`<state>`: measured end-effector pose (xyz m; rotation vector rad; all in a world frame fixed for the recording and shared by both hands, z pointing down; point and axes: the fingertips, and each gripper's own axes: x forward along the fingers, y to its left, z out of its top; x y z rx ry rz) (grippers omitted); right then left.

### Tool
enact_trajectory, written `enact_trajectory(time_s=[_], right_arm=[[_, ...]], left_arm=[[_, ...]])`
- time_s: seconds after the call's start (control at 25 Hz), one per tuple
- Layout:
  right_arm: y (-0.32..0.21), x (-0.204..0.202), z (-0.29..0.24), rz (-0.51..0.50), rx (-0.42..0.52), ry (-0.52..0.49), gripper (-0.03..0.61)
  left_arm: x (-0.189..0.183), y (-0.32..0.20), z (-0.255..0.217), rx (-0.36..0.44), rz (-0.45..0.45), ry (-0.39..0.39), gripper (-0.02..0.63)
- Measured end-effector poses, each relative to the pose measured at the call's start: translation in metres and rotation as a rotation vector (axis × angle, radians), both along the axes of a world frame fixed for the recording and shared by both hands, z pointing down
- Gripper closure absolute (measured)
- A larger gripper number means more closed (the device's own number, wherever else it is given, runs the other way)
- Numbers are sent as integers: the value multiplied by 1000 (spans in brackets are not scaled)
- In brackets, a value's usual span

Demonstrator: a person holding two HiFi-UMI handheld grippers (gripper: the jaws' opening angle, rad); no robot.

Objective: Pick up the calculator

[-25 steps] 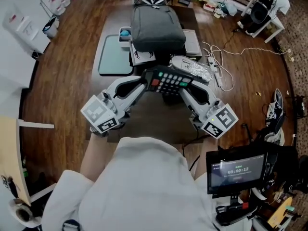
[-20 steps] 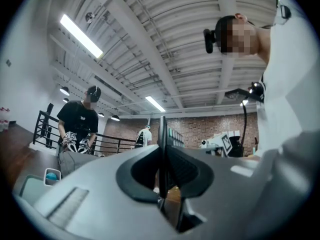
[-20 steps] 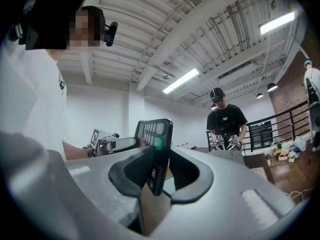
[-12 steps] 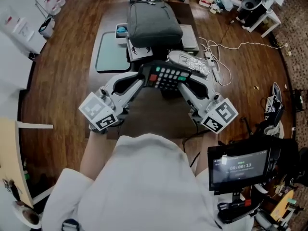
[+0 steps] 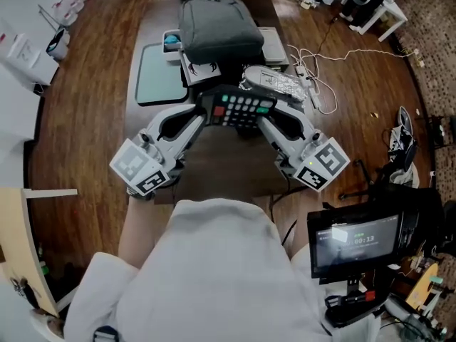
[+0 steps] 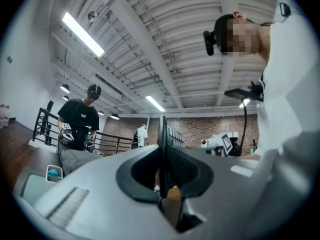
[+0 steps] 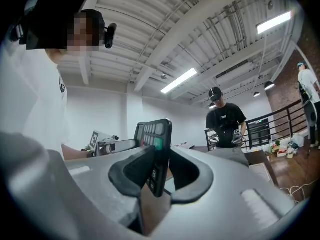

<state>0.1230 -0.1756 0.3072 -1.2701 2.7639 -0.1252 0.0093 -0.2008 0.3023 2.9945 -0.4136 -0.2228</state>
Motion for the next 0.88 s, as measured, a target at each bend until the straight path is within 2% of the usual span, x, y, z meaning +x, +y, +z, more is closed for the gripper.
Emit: enact_trajectory(time_s=[0.48,0.88], right_arm=[[44,-8,20,111,-61,-17,483],[76,-21,10,15,-6,-36,486]], left_arm=[[-4,31,23,-54,113,-2,561],[-19,69,15,-11,50,1,561]])
